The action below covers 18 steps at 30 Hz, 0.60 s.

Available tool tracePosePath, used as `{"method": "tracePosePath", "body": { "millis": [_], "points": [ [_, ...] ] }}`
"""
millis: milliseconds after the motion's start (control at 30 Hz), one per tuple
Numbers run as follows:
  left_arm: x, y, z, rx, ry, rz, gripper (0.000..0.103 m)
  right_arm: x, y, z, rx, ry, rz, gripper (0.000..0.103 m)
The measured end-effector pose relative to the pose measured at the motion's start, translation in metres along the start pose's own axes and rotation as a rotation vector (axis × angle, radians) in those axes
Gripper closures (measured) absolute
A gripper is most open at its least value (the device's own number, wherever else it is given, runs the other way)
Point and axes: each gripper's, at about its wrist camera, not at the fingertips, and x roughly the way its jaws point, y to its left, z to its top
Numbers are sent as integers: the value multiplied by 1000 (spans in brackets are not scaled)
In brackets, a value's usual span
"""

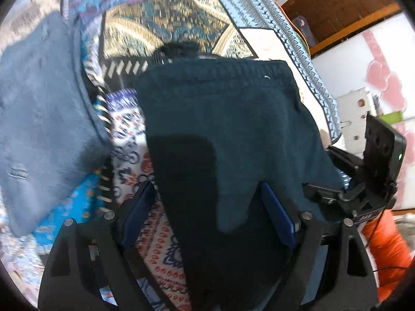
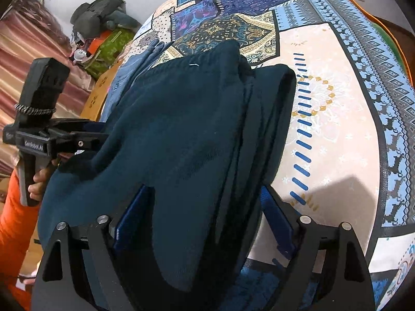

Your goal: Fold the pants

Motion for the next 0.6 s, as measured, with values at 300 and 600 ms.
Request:
{"method": "tracePosePath", "body": {
  "millis": [300,600],
  "points": [
    [14,-15,0,18,4,-77,27,2,3,7,-8,-3,-3,65],
    [-26,-27,-15,71,-124,-27,60,-18,36,20,-176,-51,-109,73]
  ]
}}
